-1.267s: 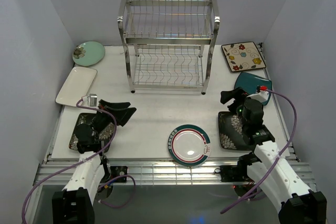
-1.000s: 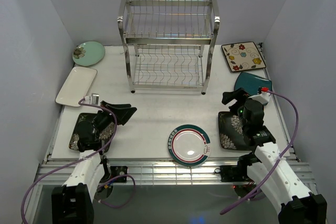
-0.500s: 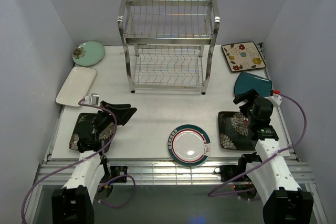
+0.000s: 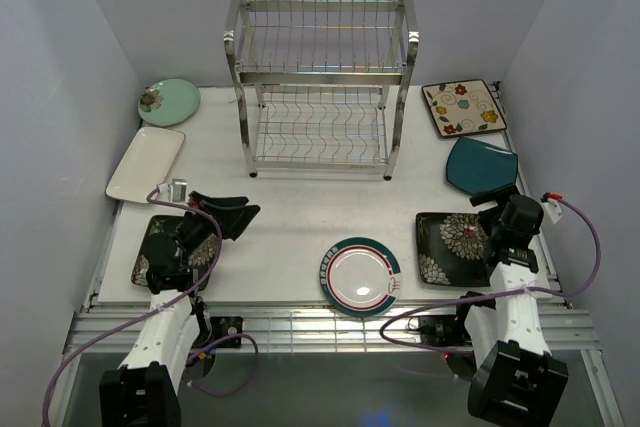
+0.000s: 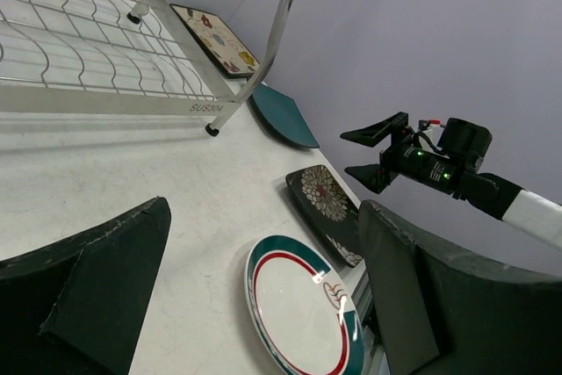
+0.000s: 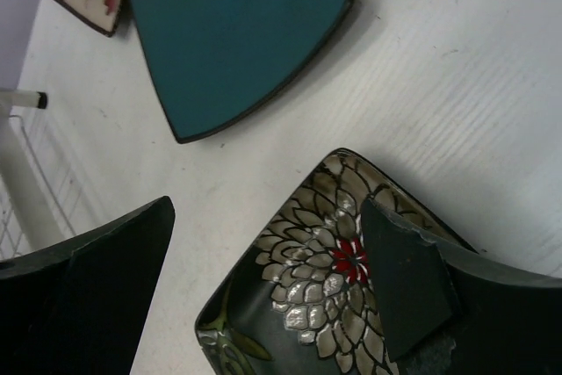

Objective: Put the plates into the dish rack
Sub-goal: Pick up the plate at the center of the board.

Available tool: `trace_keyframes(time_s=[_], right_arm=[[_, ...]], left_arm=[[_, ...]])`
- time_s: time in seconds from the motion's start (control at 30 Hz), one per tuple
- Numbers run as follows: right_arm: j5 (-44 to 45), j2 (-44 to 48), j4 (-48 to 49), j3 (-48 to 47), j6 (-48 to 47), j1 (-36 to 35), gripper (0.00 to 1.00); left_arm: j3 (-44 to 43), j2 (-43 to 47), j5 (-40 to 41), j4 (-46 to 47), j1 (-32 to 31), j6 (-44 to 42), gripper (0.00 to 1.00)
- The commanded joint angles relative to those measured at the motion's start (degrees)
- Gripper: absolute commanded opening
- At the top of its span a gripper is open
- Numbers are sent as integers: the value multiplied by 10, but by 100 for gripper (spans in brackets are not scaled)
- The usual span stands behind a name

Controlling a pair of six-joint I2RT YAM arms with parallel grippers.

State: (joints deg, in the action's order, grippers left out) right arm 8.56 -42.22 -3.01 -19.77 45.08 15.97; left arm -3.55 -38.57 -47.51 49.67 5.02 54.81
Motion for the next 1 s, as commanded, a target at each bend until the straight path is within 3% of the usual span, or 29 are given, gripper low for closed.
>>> trace_keyframes(time_s=[0.0, 0.27, 0.6, 0.97], right_arm=[[-66, -51, 11, -8, 10, 34, 93], [-39, -81, 50, -11, 20, 59, 93], [-27, -182, 111, -32, 33, 65, 96], [9, -166, 119, -40, 23, 65, 97]], left_arm=[[-4, 14, 11, -7, -1, -8, 98], [-5, 11, 13, -9, -1, -1, 98], [-3, 20, 13, -9, -1, 3, 98], [1, 20, 17, -9, -1, 10, 98]])
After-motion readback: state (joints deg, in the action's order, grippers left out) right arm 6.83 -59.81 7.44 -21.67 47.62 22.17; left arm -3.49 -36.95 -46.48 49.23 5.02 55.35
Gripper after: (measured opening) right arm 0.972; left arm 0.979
